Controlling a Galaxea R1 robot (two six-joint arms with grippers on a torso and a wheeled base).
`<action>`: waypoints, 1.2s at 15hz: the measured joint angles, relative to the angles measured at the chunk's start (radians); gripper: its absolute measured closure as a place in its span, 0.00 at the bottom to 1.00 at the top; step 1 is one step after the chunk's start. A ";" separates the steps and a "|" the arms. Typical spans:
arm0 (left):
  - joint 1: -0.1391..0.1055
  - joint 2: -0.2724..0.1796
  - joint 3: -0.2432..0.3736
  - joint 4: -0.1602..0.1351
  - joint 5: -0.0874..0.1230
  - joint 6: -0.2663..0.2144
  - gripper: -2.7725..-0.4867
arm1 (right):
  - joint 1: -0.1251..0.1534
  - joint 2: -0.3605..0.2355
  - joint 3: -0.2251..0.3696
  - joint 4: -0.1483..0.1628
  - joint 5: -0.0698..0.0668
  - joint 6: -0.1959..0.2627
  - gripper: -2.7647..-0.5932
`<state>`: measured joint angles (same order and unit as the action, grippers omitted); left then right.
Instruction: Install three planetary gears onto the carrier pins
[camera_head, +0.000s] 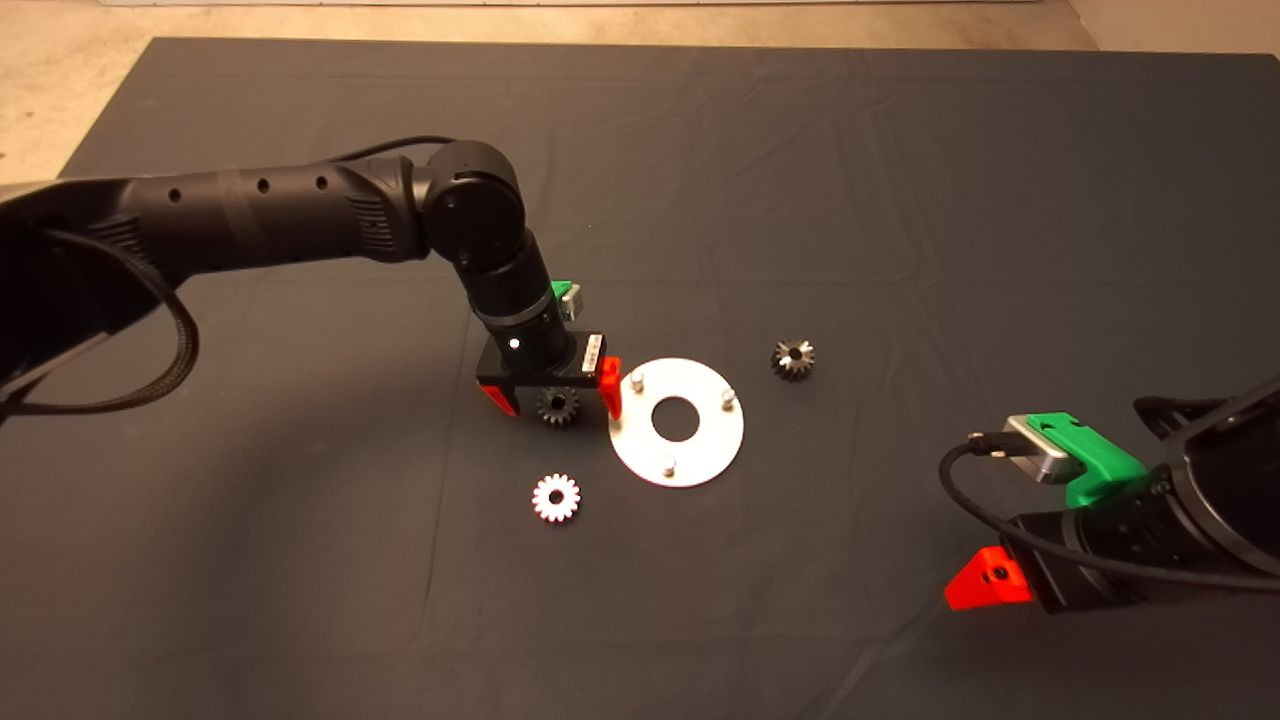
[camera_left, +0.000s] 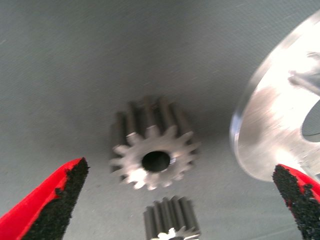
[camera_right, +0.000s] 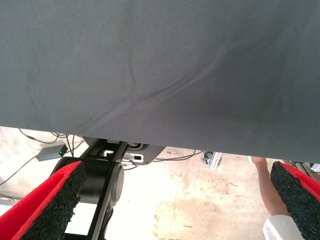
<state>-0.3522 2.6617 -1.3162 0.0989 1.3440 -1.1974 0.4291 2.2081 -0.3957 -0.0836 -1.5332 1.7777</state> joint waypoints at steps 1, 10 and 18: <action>0.000 0.004 0.000 0.003 0.002 0.000 0.05 | 0.000 0.000 0.000 0.000 0.000 0.000 0.00; 0.001 0.009 -0.013 0.011 0.010 0.002 0.17 | 0.000 0.000 0.000 0.000 0.000 0.000 0.00; 0.028 0.009 -0.035 0.045 0.032 0.017 0.30 | 0.000 0.000 0.000 0.000 0.000 0.000 0.00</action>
<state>-0.3240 2.6709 -1.3509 0.1436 1.3758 -1.1809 0.4291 2.2081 -0.3957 -0.0832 -1.5332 1.7779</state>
